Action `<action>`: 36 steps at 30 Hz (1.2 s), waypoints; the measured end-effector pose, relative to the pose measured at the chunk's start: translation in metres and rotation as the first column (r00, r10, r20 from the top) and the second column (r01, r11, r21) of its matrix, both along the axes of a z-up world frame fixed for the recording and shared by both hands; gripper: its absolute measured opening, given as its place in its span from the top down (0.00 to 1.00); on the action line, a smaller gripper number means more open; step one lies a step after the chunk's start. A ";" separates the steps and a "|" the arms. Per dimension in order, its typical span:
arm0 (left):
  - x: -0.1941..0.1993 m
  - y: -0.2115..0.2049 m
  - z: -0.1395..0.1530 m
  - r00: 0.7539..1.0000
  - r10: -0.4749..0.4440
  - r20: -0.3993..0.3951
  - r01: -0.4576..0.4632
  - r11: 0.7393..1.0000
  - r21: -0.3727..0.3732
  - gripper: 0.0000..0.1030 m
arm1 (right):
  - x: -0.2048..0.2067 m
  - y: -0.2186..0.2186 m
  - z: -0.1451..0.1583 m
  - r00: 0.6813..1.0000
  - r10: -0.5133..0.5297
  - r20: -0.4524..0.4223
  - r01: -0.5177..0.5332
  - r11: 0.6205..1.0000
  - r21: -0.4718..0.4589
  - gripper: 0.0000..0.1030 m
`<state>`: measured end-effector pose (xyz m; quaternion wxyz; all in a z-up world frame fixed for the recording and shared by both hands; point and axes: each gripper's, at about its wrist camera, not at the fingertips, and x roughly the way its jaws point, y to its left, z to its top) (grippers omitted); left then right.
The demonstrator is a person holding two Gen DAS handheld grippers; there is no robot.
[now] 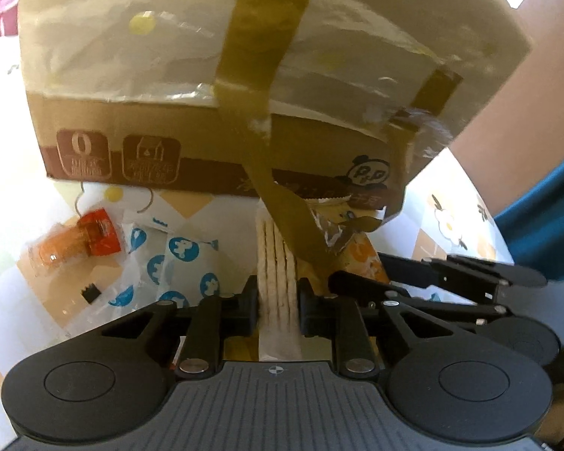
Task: Organize snacks
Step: 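Lift both held packs and carry them over the open box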
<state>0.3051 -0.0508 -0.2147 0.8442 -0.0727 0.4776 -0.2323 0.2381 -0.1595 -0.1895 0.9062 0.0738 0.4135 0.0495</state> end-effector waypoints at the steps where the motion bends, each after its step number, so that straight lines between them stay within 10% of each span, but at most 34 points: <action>1: -0.002 0.001 0.003 1.000 -0.005 0.009 0.005 1.000 -0.011 0.80 | -0.001 -0.001 0.000 1.000 0.003 0.001 -0.003 1.000 -0.002 0.60; 23: -0.036 0.135 0.050 0.949 0.311 0.040 -0.299 0.936 -0.183 0.80 | -0.069 -0.094 0.016 0.915 -0.400 0.057 0.374 0.891 0.256 0.61; 36: -0.033 0.140 0.144 0.906 0.295 0.302 -0.229 0.944 -0.237 0.80 | -0.072 -0.103 0.103 0.845 -0.436 0.310 0.360 0.892 0.274 0.61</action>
